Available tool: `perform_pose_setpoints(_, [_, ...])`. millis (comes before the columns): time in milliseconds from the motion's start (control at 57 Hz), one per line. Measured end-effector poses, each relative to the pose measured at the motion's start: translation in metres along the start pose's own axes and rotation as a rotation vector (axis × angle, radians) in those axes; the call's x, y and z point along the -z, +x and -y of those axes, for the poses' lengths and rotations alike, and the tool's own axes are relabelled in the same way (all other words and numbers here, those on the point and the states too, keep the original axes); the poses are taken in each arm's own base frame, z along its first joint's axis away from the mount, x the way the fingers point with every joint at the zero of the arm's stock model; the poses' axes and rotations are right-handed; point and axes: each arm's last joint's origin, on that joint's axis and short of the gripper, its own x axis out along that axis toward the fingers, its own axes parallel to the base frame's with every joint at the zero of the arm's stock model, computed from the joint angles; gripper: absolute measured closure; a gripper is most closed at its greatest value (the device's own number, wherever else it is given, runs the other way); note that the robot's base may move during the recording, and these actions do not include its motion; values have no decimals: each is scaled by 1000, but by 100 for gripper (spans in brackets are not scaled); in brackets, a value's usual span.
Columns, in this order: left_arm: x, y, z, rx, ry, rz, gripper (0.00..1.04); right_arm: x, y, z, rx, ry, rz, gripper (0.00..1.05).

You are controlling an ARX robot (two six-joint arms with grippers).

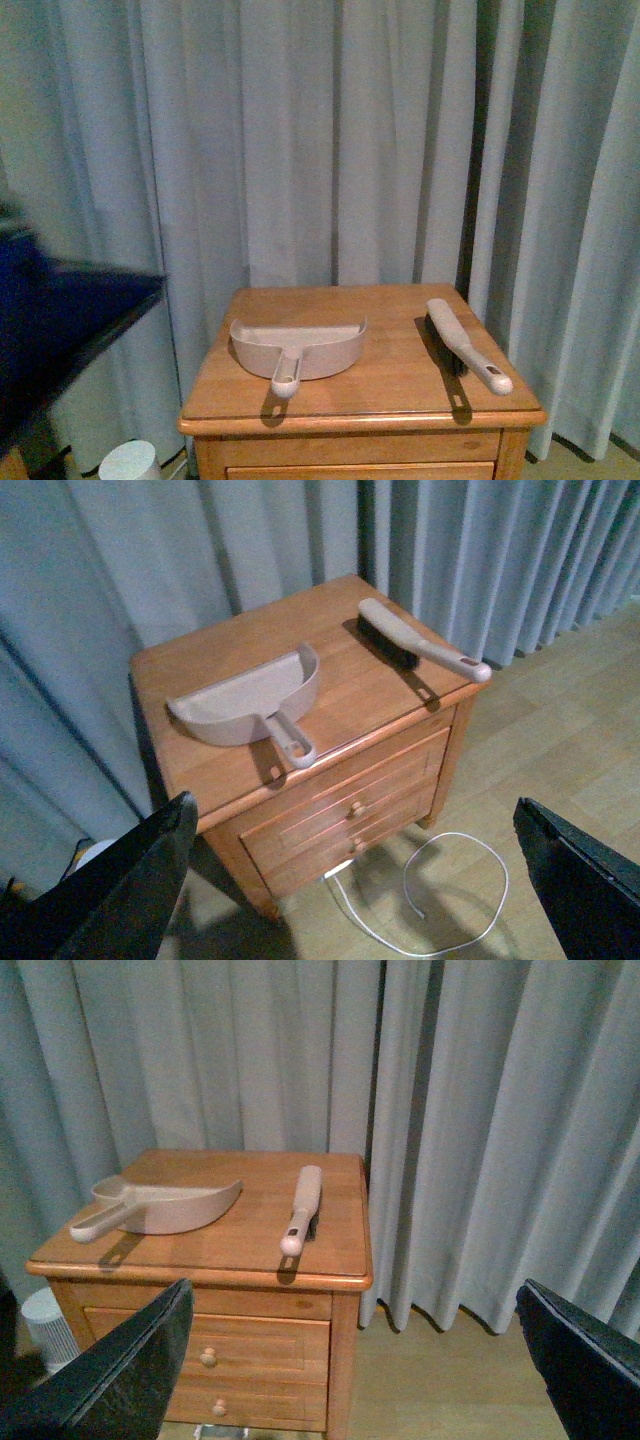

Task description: Clean up trash

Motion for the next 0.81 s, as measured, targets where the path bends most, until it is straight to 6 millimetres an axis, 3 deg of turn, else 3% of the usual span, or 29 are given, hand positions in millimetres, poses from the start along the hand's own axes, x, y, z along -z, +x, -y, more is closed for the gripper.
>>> perform_pose_setpoints(193, [-25,76,18,23,80,-27,7,0,0,0,0,0,0,7])
perform_pose_setpoints(404, [-16,158,17,-20,103,-143,7,0,0,0,0,0,0,7])
perform_pose_setpoints(579, [2,208,14,-34,44,-298,7,0,0,0,0,0,0,7])
perform_pose_setpoints(808, [15,249,12,-86,-62,-410,7,0,0,0,0,0,0,7])
